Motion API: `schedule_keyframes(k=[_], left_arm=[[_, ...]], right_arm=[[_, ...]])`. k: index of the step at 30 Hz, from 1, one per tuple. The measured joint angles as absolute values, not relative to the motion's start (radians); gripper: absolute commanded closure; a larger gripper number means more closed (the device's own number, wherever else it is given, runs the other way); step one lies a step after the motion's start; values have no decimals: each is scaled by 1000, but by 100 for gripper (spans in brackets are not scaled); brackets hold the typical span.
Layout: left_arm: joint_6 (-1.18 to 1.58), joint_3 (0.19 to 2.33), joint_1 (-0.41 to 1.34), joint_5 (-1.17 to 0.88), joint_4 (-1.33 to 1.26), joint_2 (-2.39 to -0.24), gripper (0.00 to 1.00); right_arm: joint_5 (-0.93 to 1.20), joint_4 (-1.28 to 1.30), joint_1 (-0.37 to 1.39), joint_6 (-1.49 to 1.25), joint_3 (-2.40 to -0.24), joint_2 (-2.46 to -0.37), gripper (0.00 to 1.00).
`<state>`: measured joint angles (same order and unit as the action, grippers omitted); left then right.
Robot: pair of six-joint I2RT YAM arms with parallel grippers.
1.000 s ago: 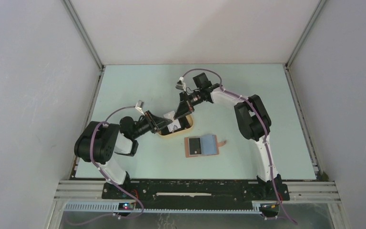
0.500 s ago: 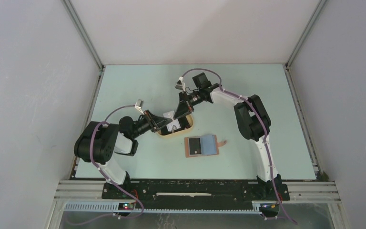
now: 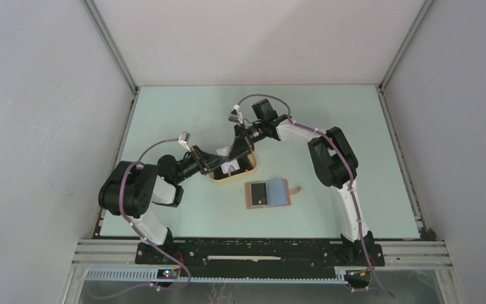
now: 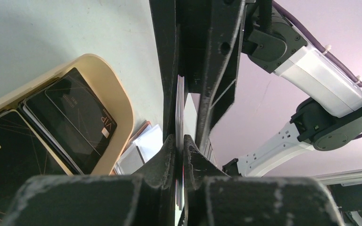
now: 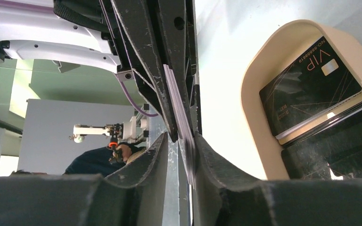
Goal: Put the credit cards into the card holder
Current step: Pick up the credit card from the storage box, then place the credit card in the storage box.
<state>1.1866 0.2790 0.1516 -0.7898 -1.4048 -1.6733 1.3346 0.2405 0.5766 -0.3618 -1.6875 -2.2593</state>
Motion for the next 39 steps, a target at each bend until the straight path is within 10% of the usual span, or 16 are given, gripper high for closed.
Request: schedule_keyframes(k=[16, 28, 39], left_arm=[[1208, 279, 134, -789, -1436, -1687, 93], [1231, 279, 132, -789, -1458, -1687, 82], [1225, 242, 84, -731, -1449, -1642, 49]], right_arm=[[1370, 241, 575, -355, -1680, -2259, 55], [1364, 265, 575, -340, -1680, -2259, 93], [1287, 362, 575, -282, -1680, -2257, 100]])
